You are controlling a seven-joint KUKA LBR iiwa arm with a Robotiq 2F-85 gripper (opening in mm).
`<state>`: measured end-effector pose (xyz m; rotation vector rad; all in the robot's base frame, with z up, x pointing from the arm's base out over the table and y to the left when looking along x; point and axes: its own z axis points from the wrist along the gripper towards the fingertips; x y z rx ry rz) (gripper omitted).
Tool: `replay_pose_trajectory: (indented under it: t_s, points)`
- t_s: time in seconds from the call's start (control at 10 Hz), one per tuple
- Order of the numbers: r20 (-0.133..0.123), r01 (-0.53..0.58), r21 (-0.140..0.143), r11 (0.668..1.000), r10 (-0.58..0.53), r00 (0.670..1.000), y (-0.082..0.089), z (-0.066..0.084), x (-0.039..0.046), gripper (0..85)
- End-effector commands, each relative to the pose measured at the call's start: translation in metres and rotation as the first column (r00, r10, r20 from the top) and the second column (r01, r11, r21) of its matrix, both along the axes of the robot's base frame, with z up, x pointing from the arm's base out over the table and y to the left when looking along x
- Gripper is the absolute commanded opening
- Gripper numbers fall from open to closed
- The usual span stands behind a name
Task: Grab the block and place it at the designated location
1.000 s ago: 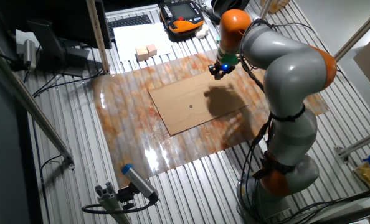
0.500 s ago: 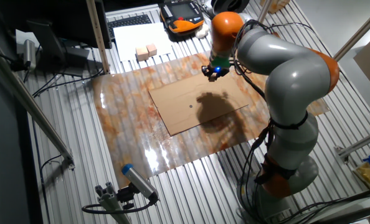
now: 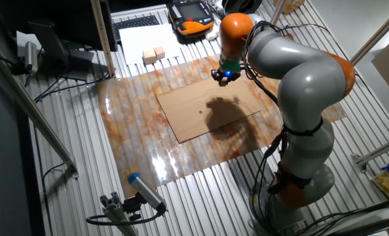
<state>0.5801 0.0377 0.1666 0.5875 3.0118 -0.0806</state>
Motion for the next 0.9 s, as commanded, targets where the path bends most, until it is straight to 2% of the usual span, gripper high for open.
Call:
replay_pose_trajectory:
  t_s: [0.0, 0.1, 0.2, 0.3, 0.4, 0.6, 0.8]
  points:
    - [0.014, 0.004, -0.004, 1.000, -0.004, 1.000, 0.0002, 0.0000, 0.0000, 0.0]
    - [0.019, -0.009, -0.006, 1.000, 0.009, 1.000, 0.0002, 0.0000, 0.0000, 0.0]
    - [0.014, -0.040, 0.024, 0.999, 0.040, 0.999, 0.0002, 0.0000, 0.0000, 0.0]
    - [0.012, -0.081, 0.073, 0.994, 0.081, 0.997, 0.0002, 0.0000, 0.0000, 0.0]
    - [0.032, -0.110, 0.101, 0.989, 0.107, 0.994, 0.0002, 0.0000, 0.0000, 0.0]
    - [0.061, -0.116, 0.059, 0.992, 0.112, 0.992, 0.0002, 0.0000, 0.0000, 0.0]
    - [0.063, -0.097, 0.053, 0.994, 0.094, 0.994, 0.0002, 0.0000, 0.0000, 0.0]
